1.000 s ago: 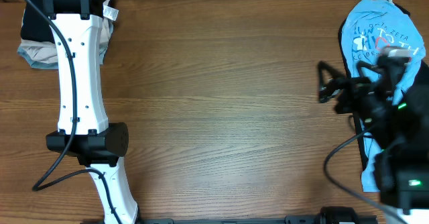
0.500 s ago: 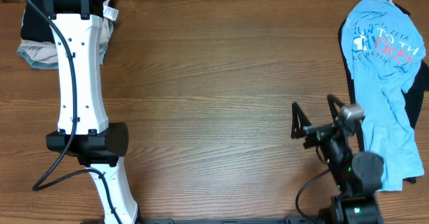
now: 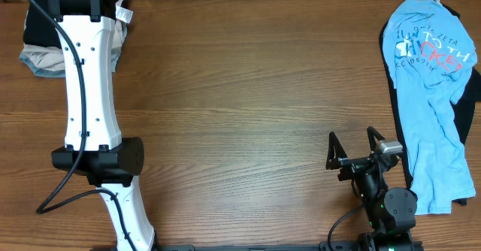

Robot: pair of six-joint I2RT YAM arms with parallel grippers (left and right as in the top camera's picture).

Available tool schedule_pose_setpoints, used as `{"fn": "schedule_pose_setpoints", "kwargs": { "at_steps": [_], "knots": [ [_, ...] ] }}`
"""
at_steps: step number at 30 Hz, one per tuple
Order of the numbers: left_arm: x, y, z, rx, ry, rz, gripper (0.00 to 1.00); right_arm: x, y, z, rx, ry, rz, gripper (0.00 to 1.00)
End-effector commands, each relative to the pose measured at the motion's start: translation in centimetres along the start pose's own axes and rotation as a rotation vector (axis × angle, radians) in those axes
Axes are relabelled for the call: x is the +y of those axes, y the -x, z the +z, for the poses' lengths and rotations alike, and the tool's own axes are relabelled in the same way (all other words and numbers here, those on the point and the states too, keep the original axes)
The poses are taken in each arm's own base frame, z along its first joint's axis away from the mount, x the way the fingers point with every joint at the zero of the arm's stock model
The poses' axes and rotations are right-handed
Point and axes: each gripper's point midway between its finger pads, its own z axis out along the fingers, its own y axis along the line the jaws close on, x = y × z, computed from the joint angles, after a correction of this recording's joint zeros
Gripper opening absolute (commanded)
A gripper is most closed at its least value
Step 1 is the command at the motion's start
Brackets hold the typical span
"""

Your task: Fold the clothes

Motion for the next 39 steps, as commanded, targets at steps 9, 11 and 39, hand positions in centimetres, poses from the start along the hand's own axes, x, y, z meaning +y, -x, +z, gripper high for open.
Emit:
{"fn": "schedule_pose_setpoints", "kwargs": {
  "at_steps": [9,11,39],
  "knots": [
    [-0.4,-0.2,0.4,0.007,-0.009,0.022,1.0,0.0,0.9,-0.9,-0.06,-0.006,-0.009,1.0],
    [-0.4,-0.2,0.4,0.007,-0.009,0.023,1.0,0.0,0.9,-0.9,-0.06,-0.006,-0.009,1.0],
    [-0.4,-0.2,0.4,0.007,-0.009,0.023,1.0,-0.1,0.9,-0.9,-0.059,-0.009,-0.009,1.0]
  ]
}}
